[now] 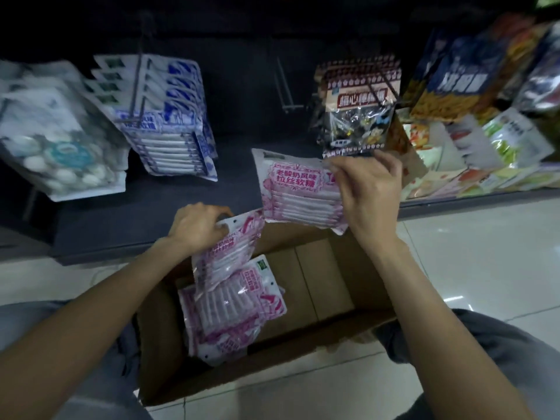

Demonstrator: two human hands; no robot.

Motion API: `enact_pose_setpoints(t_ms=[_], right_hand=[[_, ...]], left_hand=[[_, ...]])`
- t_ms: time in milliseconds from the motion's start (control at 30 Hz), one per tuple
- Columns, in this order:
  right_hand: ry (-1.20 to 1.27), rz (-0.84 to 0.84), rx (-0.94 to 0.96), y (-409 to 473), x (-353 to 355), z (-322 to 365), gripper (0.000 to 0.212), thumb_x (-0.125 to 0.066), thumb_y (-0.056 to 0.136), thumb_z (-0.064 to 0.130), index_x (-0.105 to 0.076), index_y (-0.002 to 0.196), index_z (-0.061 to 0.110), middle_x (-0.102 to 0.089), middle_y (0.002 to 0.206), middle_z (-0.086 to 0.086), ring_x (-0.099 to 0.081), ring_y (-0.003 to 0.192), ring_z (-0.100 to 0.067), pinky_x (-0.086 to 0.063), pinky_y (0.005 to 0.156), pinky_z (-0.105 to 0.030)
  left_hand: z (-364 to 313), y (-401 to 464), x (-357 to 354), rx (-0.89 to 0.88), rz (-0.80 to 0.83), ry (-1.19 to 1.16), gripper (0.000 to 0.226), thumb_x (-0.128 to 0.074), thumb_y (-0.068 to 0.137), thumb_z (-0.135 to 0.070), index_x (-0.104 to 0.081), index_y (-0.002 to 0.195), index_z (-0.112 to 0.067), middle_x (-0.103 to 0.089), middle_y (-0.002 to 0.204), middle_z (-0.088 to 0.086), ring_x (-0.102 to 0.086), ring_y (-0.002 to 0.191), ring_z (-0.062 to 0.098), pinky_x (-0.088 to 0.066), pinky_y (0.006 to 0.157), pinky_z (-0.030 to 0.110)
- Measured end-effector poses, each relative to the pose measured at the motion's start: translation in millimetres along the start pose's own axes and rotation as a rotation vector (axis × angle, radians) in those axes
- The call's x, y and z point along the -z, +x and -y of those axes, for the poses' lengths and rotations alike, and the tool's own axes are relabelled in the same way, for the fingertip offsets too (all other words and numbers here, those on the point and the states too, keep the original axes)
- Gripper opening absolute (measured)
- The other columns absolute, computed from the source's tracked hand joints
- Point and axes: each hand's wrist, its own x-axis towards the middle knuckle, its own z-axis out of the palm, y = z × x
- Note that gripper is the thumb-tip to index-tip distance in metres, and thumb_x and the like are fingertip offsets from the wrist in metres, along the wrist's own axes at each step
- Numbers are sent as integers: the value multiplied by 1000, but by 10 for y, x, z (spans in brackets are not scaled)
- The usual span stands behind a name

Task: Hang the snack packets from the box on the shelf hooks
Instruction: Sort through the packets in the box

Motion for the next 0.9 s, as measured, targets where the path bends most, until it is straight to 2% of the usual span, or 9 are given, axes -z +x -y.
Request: enact_pose_setpoints(t_ms=[167,267,433,533,600,700,767,833,900], right_hand=[[60,-80,-14,381,-333,16,13,-60,91,21,-73,92,21,-70,86,9,-56,90,-14,-34,99,-45],[104,-113,-27,508,-502,-4,14,-60,91,18,-74,93,18,-71,88,6,-52,90,-14,-43,88,-51],[119,-369,-104,614,-576,-69,16,-59,91,10,-74,95,13,-71,87,4,-52,86,-15,-45,73,-42],[93,-417,-122,555,-560,-123,16,-58,92,11,-74,96,12,-71,86,1,-53,86,-16,-45,73,-41],[65,-358,-111,481,-585,-148,19,-55,95,18,-74,97,14,-71,86,0,-54,86,-18,-41,77,-38],[65,-168,-153,358,-704,-156,21,-54,94,26,-73,97,17,-70,85,1,-55,86,-19,-35,82,-34],[104,-17,-221,334,-817,-155,18,-58,89,27,-73,95,17,-69,84,4,-56,85,-16,-41,86,-39],[180,100,-284,387,-898,-155,14,-60,88,27,-70,90,17,-65,83,9,-61,83,-19,-49,81,-47],[222,181,-355,491,-950,-181,11,-61,90,20,-70,93,14,-68,85,3,-61,81,-20,-51,75,-40]], left_hand=[[116,-32,214,6,-102,-104,20,-53,92,-39,-65,106,-31,-70,102,-6,-64,95,21,-45,74,30],[134,-54,311,-25,-97,-98,16,-53,93,-39,-64,101,-32,-68,98,-10,-63,91,17,-45,71,28],[267,-122,435,20,-86,-97,9,-59,85,-36,-64,91,-32,-64,85,-16,-59,81,12,-38,64,24],[354,-159,453,48,-77,-87,4,-59,83,-37,-59,83,-33,-63,81,-17,-56,77,11,-36,62,24],[377,-178,467,55,-56,-47,10,-58,83,-38,-53,77,-32,-63,81,-16,-56,77,12,-36,62,25],[359,-195,460,10,-40,2,17,-56,82,-39,-48,72,-27,-63,78,-10,-56,73,14,-33,57,25],[315,-199,435,-65,-25,43,14,-53,84,-37,-49,77,-25,-63,80,-9,-55,72,15,-31,58,26],[248,-187,418,-135,-52,59,12,-49,87,-37,-55,86,-27,-65,89,-9,-58,79,17,-33,62,26],[167,-142,431,-194,-105,44,15,-45,94,-37,-57,96,-30,-63,99,-12,-60,87,16,-33,64,26]])
